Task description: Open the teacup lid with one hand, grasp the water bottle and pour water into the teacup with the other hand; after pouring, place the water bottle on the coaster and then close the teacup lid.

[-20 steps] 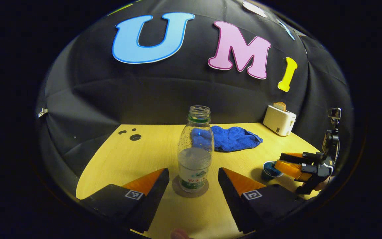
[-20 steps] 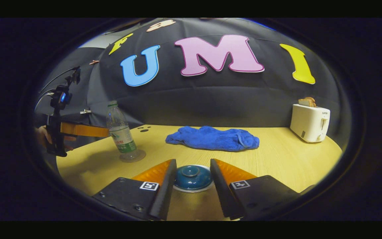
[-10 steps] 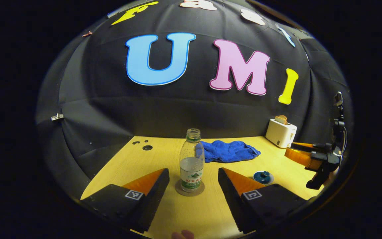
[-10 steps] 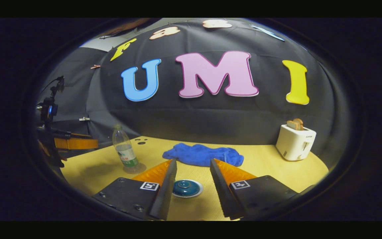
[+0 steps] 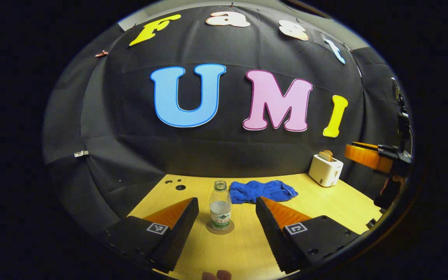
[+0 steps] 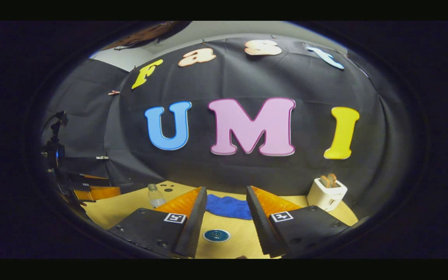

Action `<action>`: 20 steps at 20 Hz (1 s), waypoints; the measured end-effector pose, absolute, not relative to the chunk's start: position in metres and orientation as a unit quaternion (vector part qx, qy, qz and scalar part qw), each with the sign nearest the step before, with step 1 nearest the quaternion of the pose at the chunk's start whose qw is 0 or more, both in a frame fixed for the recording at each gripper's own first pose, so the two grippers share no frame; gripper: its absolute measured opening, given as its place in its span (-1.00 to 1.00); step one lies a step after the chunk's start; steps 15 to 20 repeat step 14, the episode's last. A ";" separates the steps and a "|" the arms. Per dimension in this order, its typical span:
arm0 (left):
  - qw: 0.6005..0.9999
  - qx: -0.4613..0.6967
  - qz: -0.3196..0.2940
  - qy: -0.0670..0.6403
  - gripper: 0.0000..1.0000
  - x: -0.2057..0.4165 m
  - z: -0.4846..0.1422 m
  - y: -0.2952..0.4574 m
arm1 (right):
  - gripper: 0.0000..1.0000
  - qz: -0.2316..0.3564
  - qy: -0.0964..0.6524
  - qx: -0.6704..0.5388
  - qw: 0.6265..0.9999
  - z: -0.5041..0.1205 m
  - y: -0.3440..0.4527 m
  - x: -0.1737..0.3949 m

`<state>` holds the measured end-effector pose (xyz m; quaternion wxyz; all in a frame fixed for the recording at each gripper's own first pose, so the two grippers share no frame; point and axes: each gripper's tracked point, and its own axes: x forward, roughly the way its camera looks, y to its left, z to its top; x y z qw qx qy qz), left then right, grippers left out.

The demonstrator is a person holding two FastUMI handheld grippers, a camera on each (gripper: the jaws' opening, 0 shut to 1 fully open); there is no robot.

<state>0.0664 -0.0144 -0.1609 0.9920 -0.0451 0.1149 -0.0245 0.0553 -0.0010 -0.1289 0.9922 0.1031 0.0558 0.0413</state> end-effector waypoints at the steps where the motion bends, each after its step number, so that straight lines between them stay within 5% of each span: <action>1: 0.992 -0.049 -0.022 0.112 0.86 0.061 -0.153 -0.013 | 0.28 0.040 0.051 0.103 0.993 -0.117 -0.002 0.052; 20: 0.993 -0.065 -0.037 0.094 0.86 0.022 -0.094 -0.027 | 0.32 0.036 0.065 0.110 0.991 -0.067 0.020 -0.006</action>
